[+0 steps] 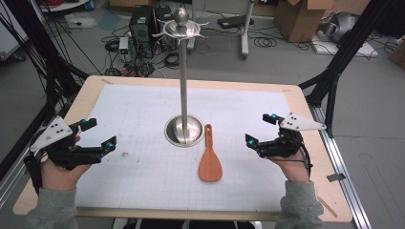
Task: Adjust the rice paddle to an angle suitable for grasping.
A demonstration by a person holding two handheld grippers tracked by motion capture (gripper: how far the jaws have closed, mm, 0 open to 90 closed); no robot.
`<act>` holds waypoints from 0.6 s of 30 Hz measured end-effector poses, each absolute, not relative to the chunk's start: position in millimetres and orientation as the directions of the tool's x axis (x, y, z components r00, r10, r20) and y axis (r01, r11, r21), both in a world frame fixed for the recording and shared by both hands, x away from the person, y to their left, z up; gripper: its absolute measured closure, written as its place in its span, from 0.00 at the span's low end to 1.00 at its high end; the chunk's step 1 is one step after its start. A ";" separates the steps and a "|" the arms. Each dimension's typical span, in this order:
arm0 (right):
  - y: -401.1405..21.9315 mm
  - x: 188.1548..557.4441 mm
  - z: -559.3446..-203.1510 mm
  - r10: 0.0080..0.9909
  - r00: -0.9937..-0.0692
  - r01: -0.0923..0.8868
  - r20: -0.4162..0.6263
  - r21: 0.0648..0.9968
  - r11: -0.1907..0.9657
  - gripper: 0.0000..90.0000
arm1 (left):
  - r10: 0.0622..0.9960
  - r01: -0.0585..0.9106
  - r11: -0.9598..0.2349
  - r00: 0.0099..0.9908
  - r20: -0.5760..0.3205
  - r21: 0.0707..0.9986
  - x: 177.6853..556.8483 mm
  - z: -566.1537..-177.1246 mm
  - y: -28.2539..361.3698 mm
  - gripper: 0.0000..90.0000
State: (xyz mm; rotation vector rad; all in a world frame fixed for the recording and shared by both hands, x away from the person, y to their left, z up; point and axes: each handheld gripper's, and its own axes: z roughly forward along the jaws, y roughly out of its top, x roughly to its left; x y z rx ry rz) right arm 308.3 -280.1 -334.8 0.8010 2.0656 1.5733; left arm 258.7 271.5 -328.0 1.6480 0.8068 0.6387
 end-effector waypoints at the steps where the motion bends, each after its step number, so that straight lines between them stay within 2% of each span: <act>1: -280.1 308.3 -334.8 0.667 -0.745 0.190 0.013 0.963 0.193 0.04 | 0.787 0.174 -0.128 0.617 -0.007 0.976 258.7 -328.0 271.5 0.10; 2: -277.4 308.8 -336.4 0.652 -0.758 0.185 0.007 0.961 0.205 0.11 | 0.784 0.175 -0.128 0.621 -0.009 0.976 258.4 -328.0 271.2 0.10; 3: -277.4 308.8 -336.4 0.652 -0.758 0.185 0.007 0.961 0.205 0.11 | 0.784 0.175 -0.128 0.621 -0.009 0.976 258.4 -328.0 271.2 0.10; 4: -274.3 306.9 -336.9 0.655 -0.755 0.169 -0.021 0.959 0.226 0.22 | 0.784 0.175 -0.130 0.621 -0.007 0.976 258.0 -328.0 271.1 0.10; 6: -270.7 306.6 -337.2 0.645 -0.764 0.159 -0.032 0.959 0.235 0.26 | 0.785 0.176 -0.130 0.619 -0.008 0.976 257.8 -328.4 271.4 0.10; 13: -258.8 306.3 -340.6 0.618 -0.784 0.154 -0.057 0.947 0.282 0.53 | 0.788 0.180 -0.133 0.616 -0.007 0.975 257.1 -329.5 272.1 0.10; 14: -258.8 306.3 -340.6 0.618 -0.784 0.154 -0.057 0.947 0.282 0.53 | 0.788 0.180 -0.133 0.616 -0.007 0.975 257.1 -329.5 272.1 0.10; 15: -256.0 307.0 -341.7 0.611 -0.789 0.154 -0.059 0.944 0.291 0.61 | 0.789 0.182 -0.134 0.614 -0.006 0.974 256.4 -329.8 271.9 0.10; 18: -251.6 308.1 -343.9 0.602 -0.796 0.157 -0.057 0.942 0.297 0.71 | 0.790 0.185 -0.139 0.613 -0.003 0.973 255.4 -330.3 272.5 0.10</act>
